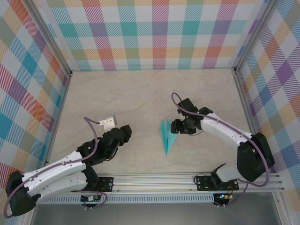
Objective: Fold a paper plane with a square sheet of paper (fold left side to right side)
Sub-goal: Turn over the paper plane at the center of the table, then pick up the paper plane at the center of the table.
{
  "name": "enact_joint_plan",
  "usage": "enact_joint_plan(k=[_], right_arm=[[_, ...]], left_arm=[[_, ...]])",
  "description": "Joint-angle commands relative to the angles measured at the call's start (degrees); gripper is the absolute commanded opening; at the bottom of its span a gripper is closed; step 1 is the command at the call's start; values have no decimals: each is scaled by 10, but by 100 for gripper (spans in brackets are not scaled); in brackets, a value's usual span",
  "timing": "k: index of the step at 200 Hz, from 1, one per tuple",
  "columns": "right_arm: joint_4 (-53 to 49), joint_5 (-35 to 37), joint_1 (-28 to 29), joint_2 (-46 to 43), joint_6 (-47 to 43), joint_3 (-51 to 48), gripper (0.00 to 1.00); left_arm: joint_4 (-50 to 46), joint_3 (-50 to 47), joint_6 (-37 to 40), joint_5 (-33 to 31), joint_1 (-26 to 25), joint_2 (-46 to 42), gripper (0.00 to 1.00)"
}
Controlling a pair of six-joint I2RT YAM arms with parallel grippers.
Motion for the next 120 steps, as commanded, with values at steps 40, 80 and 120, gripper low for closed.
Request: enact_joint_plan(k=[40,80,120], right_arm=[[-2,-11,96,64,75,8,55],[8,-1,108,115,76,28,49],[21,-7,112,142,73,35,42]], left_arm=[[9,5,17,-1,-3,-10,74],[5,-1,15,-1,-3,-20,78],[2,-3,14,-3,-3,-21,79]])
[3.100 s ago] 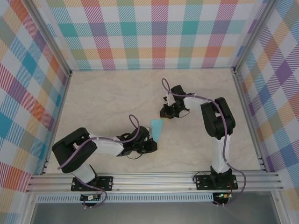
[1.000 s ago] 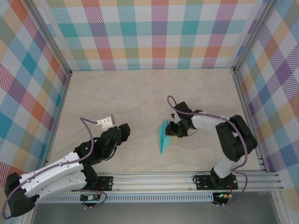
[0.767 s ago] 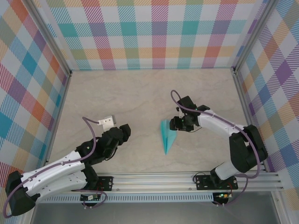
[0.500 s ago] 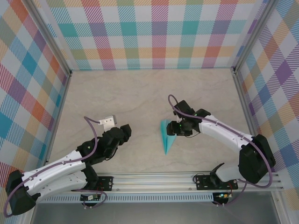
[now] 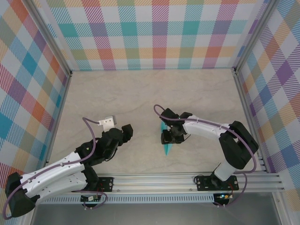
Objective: Fold a paper plane with a square sheet of paper (fold left side to right side)
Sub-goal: Pick up the paper plane at the center of the table.
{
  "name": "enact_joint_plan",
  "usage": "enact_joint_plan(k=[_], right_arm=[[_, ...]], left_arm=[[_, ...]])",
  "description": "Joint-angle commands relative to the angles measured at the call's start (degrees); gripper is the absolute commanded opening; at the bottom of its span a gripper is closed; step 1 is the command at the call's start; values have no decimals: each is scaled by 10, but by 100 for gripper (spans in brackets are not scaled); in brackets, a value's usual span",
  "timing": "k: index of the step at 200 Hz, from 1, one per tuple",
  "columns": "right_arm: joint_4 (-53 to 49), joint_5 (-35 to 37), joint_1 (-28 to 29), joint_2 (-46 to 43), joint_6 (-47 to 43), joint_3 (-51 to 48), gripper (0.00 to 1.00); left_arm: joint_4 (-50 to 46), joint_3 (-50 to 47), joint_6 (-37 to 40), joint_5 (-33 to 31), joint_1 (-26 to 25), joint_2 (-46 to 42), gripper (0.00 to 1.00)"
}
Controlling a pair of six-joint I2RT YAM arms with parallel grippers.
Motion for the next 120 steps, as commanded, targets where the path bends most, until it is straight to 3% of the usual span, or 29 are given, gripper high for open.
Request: enact_joint_plan(k=[1,30,99,120], right_arm=[[9,4,5,18,6,18,41],[12,20,5,37,6,23,31],[30,22,5,98,-3,41,30],[3,46,4,108,-7,54,26]], left_arm=[[1,-3,2,-5,-2,-6,79],[1,-4,2,-5,-3,-6,79],[-12,-2,0,-6,-3,-11,79],[-18,0,-4,-4,-3,-12,79]])
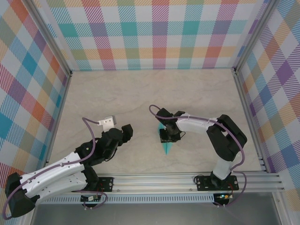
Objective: Fold a paper plane with a square sheet of paper (fold left side to right side)
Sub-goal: Pick up the paper plane at the center of the table.
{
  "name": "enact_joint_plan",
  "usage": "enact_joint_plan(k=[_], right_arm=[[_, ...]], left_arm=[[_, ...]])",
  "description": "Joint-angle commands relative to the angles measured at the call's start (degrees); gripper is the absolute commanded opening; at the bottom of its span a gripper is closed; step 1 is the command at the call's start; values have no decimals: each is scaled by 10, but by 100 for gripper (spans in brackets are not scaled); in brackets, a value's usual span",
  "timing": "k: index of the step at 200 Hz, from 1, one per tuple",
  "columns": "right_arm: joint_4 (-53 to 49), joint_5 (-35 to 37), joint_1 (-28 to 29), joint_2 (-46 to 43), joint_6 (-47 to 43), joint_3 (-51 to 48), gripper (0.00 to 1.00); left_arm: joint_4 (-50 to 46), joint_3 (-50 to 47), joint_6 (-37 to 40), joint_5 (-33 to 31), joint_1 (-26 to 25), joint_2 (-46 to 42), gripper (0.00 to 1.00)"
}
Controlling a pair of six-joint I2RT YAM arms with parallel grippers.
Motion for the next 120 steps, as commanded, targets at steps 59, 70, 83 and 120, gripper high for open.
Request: enact_joint_plan(k=[59,70,83,120], right_arm=[[-97,29,-70,48,-89,145,7],[-116,39,-89,75,-107,195,8],[-135,48,-109,114,-118,250,8],[-204,93,-135,234,-115,415,8]], left_arm=[[-47,13,19,18,-3,-34,95],[-62,21,25,22,-3,-38,100],[-78,29,31,27,-3,-44,100],[-91,31,34,33,-3,-58,100]])
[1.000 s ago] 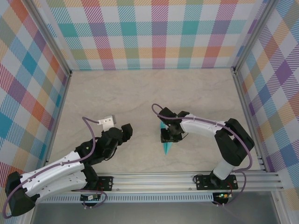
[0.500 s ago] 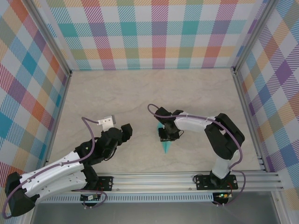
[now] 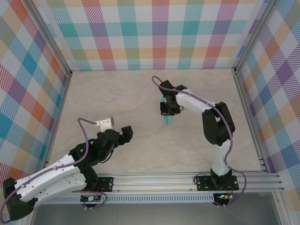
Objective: Fold a paper plane with a square sheet of paper (fold left side to right side)
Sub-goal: Pick up the paper plane at the center of the table, then place the paper plane at the top-center of the table.
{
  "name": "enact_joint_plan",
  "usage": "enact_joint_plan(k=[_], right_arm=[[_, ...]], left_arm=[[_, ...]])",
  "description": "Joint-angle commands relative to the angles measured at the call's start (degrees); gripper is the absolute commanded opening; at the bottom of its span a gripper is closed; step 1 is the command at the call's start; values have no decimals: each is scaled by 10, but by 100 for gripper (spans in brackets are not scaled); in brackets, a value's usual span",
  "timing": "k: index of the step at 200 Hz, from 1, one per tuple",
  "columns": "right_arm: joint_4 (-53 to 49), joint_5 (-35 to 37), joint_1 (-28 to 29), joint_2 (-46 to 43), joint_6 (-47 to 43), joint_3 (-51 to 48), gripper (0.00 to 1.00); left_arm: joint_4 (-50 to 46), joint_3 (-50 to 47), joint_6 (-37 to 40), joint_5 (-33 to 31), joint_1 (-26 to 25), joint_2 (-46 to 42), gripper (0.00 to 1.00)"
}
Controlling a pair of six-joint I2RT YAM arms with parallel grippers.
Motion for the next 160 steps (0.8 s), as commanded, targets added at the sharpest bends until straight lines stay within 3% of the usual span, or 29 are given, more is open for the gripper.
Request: enact_joint_plan(k=[1,51,160], right_arm=[[-84,45,-4,69,-17,85,8],[-114,42,-7,148,-32,202,8],[-118,28,-8,205,-12,233,17]], left_arm=[[-26,14,13,8,-3,-12,100],[-40,23,12,32,-3,-12,100],[-58,28,6,41,-3,-10,100]])
